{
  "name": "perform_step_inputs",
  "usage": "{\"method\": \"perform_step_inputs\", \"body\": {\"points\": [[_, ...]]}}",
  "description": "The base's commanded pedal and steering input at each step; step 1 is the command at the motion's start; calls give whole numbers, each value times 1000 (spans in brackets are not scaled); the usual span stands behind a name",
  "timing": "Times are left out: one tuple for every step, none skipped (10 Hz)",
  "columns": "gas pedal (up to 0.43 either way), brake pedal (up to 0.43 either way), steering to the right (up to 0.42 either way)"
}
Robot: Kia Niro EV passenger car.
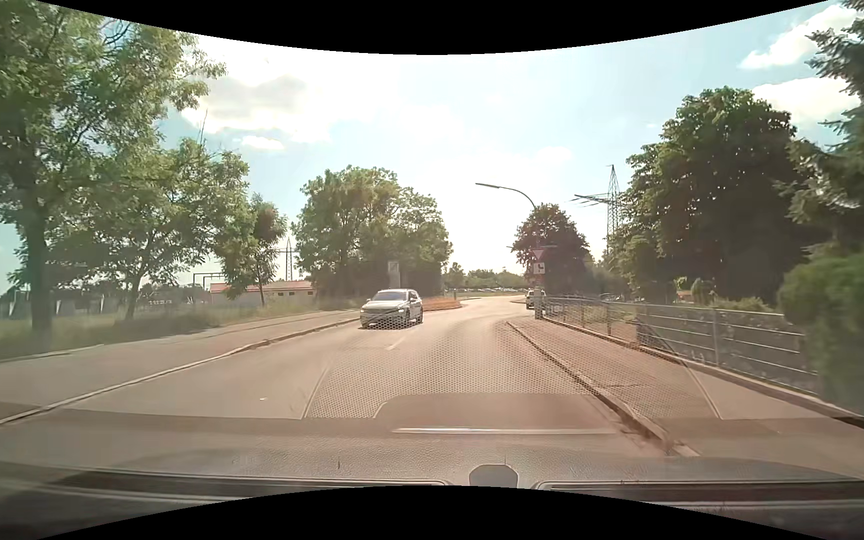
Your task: Follow the waypoints while adhering to traffic rules and regulations
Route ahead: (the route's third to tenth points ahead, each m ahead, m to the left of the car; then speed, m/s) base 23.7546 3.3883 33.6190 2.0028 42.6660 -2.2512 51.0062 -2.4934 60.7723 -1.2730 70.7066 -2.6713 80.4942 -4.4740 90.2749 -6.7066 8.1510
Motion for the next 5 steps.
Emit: {"method": "perform_step_inputs", "body": {"points": [[67,6,2],[67,6,2],[47,6,2],[0,6,2],[0,6,2]]}}
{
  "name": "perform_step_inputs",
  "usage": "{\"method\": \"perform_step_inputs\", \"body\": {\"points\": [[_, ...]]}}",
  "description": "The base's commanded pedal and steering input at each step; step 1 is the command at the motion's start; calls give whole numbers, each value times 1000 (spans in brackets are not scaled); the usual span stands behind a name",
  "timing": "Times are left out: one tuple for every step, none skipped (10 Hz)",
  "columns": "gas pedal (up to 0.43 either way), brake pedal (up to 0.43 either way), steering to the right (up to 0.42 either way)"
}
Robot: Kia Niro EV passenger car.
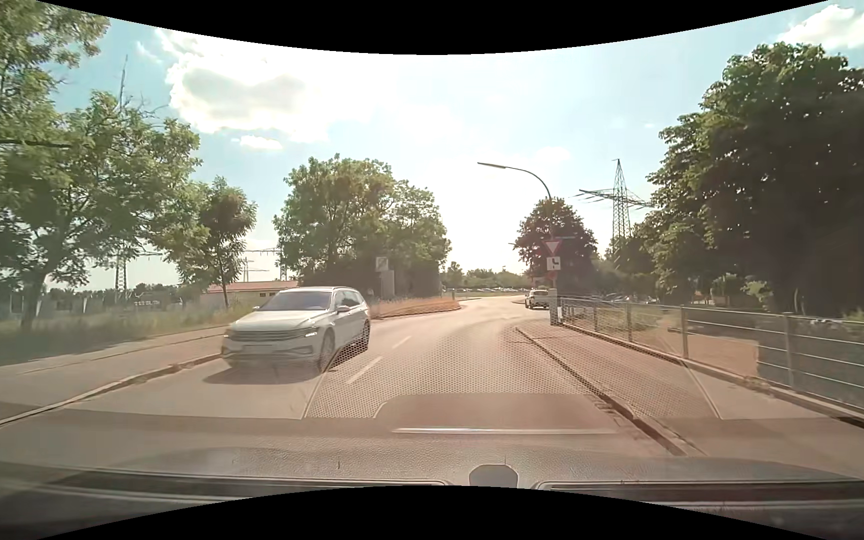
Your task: Follow the waypoints while adhering to traffic rules and regulations
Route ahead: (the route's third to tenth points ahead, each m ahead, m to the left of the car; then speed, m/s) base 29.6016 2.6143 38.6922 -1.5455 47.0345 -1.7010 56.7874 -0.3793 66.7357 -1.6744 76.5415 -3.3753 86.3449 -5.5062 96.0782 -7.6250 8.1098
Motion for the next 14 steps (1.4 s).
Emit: {"method": "perform_step_inputs", "body": {"points": [[0,6,2],[0,6,2],[0,6,2],[0,6,3],[0,6,6],[0,6,8],[0,6,8],[0,6,11],[0,6,15],[0,6,17],[0,6,21],[0,6,26],[0,12,31],[0,18,35]]}}
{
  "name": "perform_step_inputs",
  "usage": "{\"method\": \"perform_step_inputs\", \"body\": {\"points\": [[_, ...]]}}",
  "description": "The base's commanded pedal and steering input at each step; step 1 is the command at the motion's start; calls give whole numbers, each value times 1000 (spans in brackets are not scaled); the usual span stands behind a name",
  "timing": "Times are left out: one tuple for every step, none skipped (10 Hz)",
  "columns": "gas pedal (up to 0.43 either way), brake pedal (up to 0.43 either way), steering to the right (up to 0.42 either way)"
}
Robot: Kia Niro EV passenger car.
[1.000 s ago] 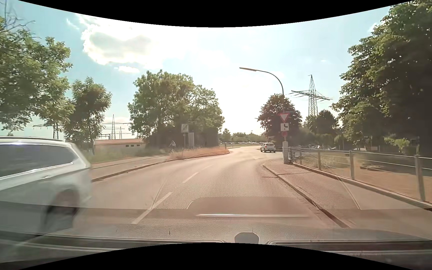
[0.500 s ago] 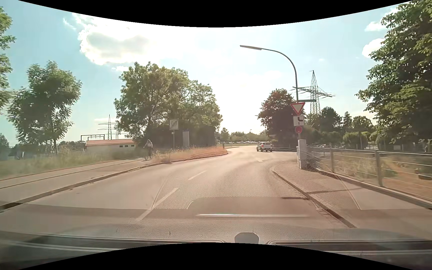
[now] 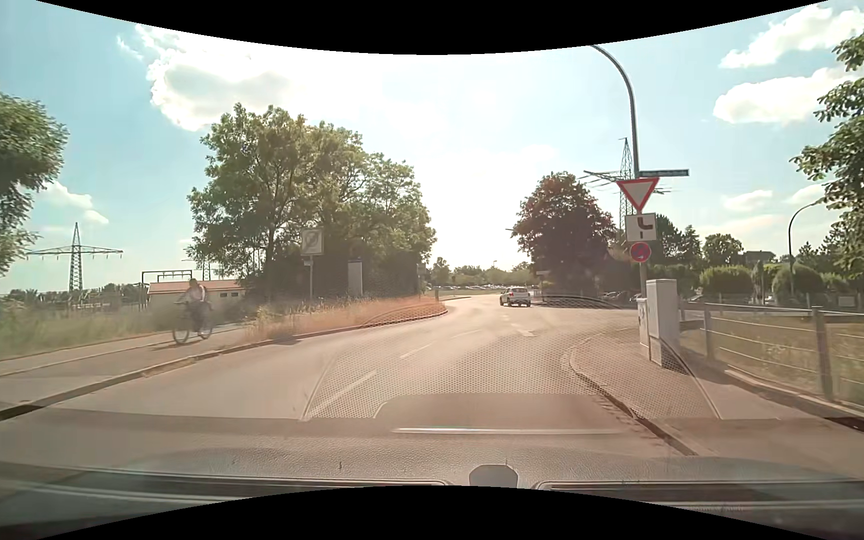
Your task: Follow the waypoints while adhering to traffic rules and regulations
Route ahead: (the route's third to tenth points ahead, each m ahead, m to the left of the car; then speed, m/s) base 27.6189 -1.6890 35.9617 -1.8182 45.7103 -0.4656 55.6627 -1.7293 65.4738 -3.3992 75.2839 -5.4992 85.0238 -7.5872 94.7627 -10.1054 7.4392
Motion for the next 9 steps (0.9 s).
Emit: {"method": "perform_step_inputs", "body": {"points": [[0,18,39],[0,24,43],[0,43,49],[0,67,54],[0,91,63],[0,116,71],[0,140,81],[0,152,90],[0,165,99]]}}
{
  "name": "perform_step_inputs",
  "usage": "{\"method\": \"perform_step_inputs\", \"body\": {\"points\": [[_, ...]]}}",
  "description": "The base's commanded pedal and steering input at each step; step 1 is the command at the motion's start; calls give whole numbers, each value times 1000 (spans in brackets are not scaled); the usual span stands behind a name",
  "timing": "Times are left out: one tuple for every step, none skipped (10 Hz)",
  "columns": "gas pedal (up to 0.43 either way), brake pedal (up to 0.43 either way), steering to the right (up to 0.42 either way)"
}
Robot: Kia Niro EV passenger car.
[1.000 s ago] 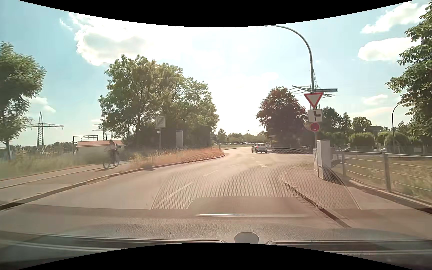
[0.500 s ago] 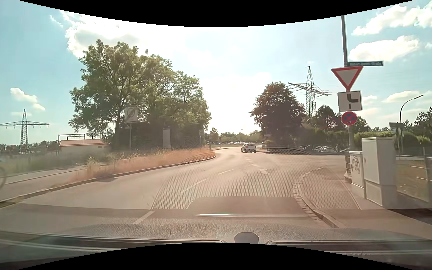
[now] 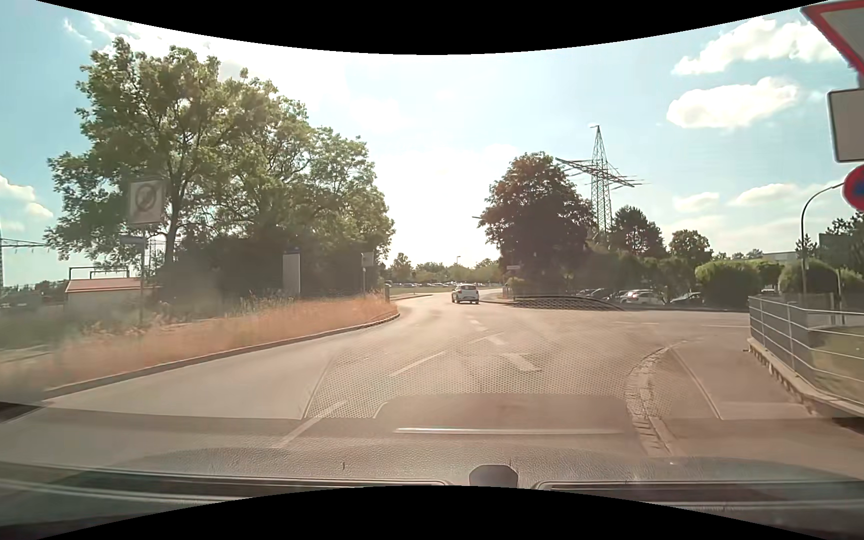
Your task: Follow the waypoints while adhering to traffic rules and regulations
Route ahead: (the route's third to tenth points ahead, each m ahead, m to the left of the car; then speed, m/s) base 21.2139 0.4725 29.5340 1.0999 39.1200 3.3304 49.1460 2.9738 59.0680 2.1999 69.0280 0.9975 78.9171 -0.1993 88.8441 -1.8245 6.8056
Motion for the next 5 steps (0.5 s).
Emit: {"method": "perform_step_inputs", "body": {"points": [[0,177,108],[0,195,111],[0,213,112],[0,226,115],[0,232,118]]}}
